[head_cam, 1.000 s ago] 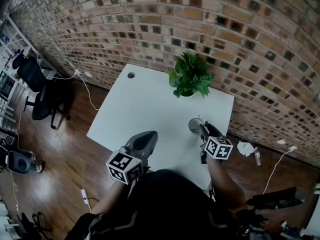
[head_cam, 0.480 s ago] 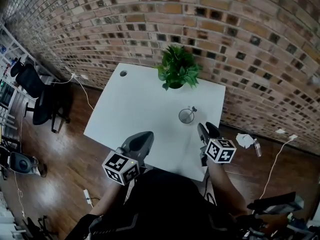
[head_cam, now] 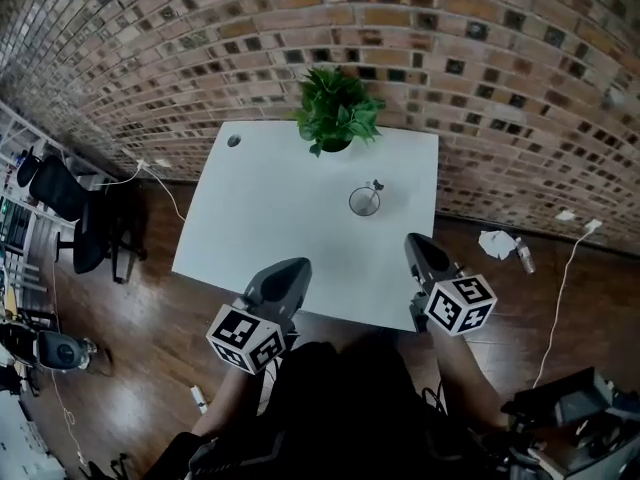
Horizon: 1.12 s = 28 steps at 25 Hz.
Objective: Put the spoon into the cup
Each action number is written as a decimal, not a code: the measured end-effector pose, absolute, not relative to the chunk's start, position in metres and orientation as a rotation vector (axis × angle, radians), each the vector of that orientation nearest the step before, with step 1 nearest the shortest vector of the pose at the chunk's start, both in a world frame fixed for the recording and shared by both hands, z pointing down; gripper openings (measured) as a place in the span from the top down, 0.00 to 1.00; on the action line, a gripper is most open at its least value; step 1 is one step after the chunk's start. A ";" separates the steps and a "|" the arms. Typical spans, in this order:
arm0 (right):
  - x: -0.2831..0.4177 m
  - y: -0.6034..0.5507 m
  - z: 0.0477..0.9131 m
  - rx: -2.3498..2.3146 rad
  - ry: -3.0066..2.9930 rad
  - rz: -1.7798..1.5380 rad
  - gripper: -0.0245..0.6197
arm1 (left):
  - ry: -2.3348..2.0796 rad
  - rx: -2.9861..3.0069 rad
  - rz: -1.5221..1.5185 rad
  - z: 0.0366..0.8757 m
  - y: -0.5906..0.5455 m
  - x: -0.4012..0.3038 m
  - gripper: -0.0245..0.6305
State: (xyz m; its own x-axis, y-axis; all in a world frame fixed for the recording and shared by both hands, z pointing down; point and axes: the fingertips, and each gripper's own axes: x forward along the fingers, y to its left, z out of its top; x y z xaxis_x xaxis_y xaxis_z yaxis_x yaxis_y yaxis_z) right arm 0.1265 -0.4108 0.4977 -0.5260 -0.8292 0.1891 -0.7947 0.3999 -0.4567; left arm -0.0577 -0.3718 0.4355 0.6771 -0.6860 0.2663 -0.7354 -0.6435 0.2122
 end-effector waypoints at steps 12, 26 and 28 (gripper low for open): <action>0.085 -0.310 0.423 -1.749 2.453 -0.617 0.95 | -0.923 2.618 0.039 0.437 -0.336 -0.140 0.97; 0.107 -0.229 0.401 -1.766 2.542 -0.392 0.95 | -0.916 2.696 0.014 0.414 -0.274 -0.103 0.97; 0.125 -0.214 0.393 -1.738 2.575 -0.349 0.95 | -0.959 2.654 0.012 0.419 -0.259 -0.086 0.97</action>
